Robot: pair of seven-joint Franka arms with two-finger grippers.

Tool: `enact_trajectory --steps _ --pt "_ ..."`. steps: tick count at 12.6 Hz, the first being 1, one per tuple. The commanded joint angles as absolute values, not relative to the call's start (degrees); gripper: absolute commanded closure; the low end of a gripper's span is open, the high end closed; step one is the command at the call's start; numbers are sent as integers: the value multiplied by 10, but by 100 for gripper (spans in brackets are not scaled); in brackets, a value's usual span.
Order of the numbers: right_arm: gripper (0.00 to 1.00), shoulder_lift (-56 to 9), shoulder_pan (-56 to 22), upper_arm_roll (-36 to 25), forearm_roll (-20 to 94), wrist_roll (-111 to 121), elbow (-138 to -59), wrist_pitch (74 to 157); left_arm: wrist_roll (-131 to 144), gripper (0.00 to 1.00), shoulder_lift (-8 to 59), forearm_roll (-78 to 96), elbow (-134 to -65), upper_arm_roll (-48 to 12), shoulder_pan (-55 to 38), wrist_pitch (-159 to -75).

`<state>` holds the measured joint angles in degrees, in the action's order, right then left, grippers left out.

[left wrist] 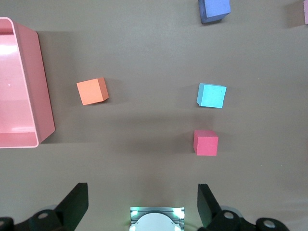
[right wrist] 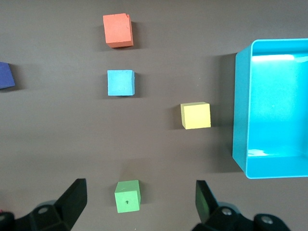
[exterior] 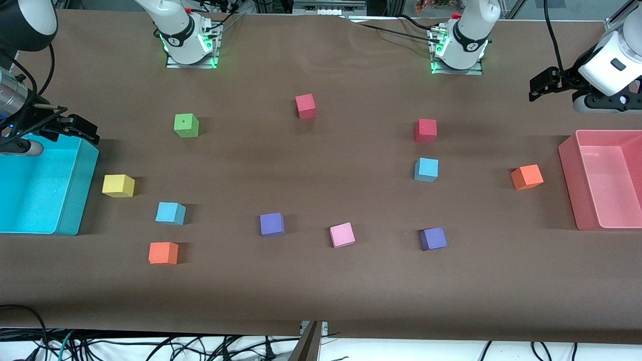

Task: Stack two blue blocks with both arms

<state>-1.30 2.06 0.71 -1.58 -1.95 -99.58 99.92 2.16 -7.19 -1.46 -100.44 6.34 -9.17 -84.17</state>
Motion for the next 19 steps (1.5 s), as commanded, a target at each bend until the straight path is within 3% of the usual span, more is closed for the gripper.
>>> enact_trajectory --steps 1,15,19 --pt "0 0 13 0 -11 -16 -1006 1002 18 0 -68 -4 -991 62 -89 -831" --pt "0 -12 13 2 -3 -25 -998 997 34 0 -63 4 -991 61 -88 -830" --pt "0 -47 10 4 5 -18 -982 1001 34 0 -64 4 -991 61 -88 -830"
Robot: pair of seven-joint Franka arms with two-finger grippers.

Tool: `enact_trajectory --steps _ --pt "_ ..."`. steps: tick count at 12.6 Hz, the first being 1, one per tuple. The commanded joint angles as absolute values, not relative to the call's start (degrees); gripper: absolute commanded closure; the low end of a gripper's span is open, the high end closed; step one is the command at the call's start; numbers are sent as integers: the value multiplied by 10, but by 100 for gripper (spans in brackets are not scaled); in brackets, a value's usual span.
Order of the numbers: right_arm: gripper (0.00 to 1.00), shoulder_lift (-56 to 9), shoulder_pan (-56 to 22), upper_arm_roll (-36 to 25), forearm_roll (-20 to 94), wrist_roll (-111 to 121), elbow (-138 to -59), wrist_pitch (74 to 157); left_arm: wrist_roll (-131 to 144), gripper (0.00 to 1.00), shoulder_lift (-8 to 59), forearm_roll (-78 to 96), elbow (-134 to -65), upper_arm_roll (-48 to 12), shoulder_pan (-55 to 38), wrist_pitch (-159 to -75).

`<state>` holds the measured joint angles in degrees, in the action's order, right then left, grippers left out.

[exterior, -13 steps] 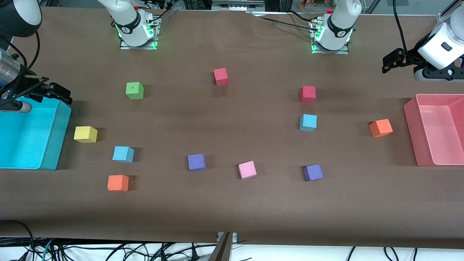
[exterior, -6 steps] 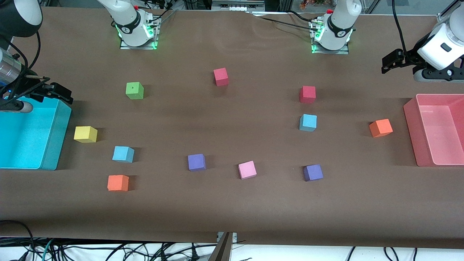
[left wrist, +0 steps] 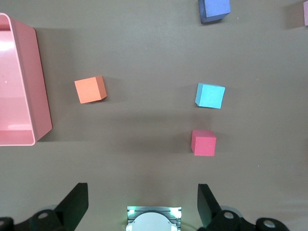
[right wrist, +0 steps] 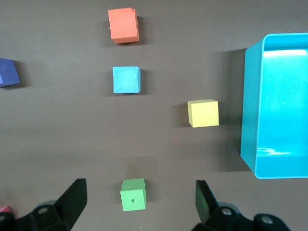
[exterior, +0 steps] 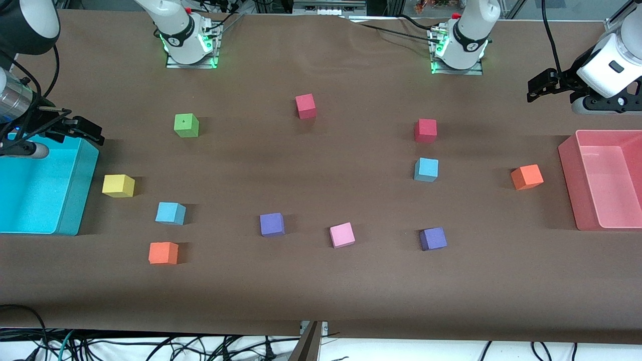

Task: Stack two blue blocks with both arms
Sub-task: 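Reach the right gripper down to the light blue cube beside the cyan bin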

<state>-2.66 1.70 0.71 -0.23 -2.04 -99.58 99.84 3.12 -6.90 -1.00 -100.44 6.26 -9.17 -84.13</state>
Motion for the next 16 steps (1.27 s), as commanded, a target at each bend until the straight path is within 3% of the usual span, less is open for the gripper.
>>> enact_trajectory --steps 1,5,12,16 --pt "0 -64 8 4 5 -18 -973 1009 34 0 -64 4 -991 61 -88 -830" --pt "0 -138 -3 4 4 -22 -972 1065 34 0 -64 4 -993 61 -89 -830" --pt "0 -299 -21 4 7 -26 -972 1277 34 0 -63 4 -993 62 -90 -828" --pt "0 -354 -29 4 11 -26 -975 1364 35 0 -63 4 -994 62 -90 -828"
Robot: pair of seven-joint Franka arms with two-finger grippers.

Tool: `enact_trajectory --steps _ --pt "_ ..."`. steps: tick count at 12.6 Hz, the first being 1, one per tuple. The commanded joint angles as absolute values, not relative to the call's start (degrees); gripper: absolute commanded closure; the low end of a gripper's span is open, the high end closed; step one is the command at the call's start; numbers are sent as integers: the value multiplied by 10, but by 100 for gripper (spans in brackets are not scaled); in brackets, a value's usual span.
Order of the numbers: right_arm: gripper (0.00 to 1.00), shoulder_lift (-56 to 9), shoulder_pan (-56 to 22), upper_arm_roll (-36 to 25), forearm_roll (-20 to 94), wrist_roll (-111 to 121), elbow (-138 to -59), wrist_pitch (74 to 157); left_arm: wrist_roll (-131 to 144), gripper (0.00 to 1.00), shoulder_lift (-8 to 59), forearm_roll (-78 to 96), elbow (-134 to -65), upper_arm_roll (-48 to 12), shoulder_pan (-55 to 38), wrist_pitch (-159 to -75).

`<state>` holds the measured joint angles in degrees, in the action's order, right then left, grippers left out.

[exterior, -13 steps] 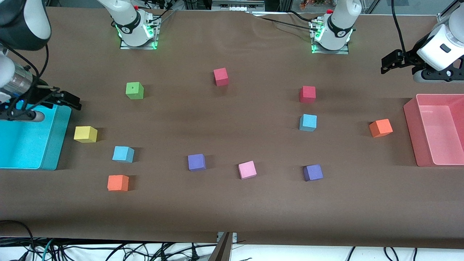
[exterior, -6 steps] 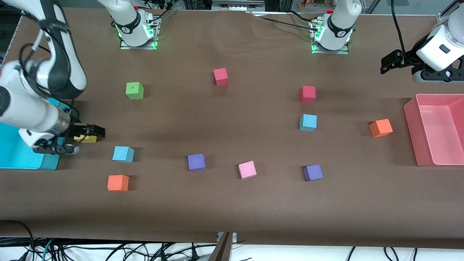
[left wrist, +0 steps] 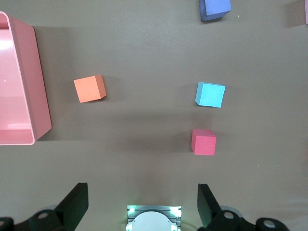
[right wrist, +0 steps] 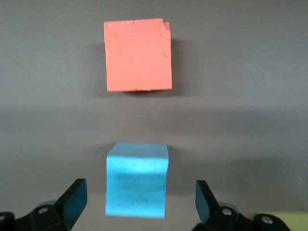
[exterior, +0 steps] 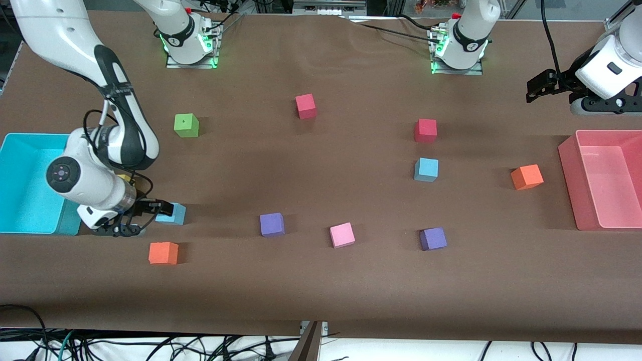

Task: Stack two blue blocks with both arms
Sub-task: 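Close the right gripper on the light blue cube and lift it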

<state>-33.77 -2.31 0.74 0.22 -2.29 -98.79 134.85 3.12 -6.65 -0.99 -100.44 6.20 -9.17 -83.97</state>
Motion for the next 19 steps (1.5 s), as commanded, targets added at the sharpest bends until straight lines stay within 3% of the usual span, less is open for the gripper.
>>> enact_trajectory --steps 1,5,6,7,8,11,15,19 --pt "0 -366 -32 4 11 -26 -976 1365 35 0 -62 4 -994 62 -91 -828" --pt "2 -382 -36 4 13 -26 -987 1365 40 0 -62 4 -997 62 -91 -828" --pt "21 -382 -33 4 12 -25 -985 1370 45 0 -62 4 -997 62 -91 -828" --pt "64 -381 -33 4 12 -25 -985 1368 47 0 -62 4 -997 62 -91 -828" --pt "75 -382 -34 4 12 -26 -986 1364 48 0 -62 4 -996 62 -91 -828" --pt "75 -361 -32 4 12 -17 -985 1352 48 0 -62 4 -996 62 -92 -828" --pt "72 -302 -47 10 12 -41 -970 1254 47 0 -62 4 -997 62 -92 -828" --pt "72 -290 -113 25 11 -164 -890 1112 47 0 -62 4 -997 62 -91 -828"
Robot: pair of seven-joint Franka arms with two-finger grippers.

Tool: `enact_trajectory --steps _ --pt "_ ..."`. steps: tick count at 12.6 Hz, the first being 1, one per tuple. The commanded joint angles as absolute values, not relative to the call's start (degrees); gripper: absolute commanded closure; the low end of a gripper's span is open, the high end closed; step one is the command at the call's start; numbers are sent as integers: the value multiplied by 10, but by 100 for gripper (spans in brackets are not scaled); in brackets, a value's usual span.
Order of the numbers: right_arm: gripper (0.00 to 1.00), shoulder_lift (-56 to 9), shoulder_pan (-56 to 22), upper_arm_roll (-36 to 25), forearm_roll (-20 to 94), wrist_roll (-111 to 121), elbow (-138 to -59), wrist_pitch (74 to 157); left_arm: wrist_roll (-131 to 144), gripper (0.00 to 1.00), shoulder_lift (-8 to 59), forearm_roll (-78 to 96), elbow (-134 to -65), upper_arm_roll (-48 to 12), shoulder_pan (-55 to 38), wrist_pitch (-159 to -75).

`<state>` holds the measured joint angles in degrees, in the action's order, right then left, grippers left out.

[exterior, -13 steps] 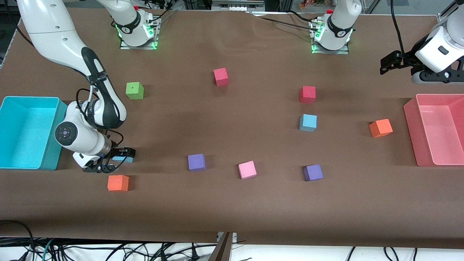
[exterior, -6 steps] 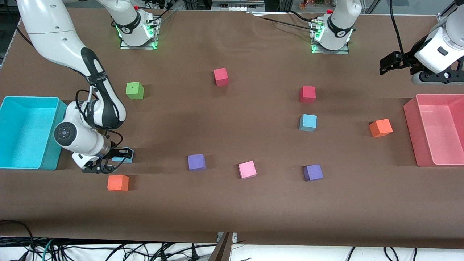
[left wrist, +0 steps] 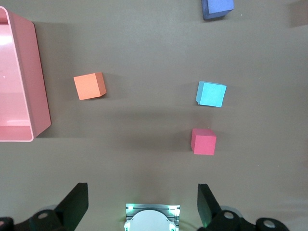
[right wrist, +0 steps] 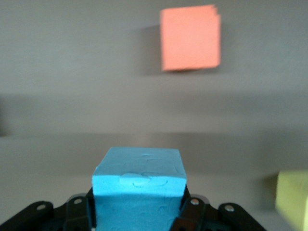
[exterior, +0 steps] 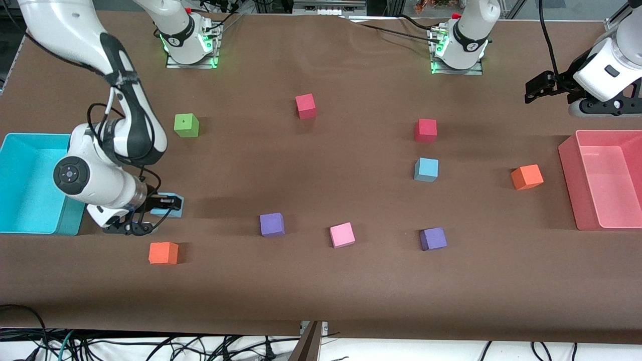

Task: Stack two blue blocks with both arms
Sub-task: 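Carry the cube to mid-table with the right gripper while the left gripper reaches out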

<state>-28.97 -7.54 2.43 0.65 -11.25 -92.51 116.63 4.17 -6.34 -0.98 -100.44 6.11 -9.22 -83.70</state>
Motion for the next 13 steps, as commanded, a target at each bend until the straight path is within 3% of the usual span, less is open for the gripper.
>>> enact_trajectory --steps 1,6,13 --pt "72 -293 -142 25 11 -179 -876 1108 47 0 -62 4 -997 62 -91 -828" --pt "71 -341 -277 25 12 -342 -852 1161 47 0 -62 4 -998 62 -91 -828" --pt "71 -500 -396 26 12 -476 -755 1331 50 0 -44 7 -996 61 -93 -834"
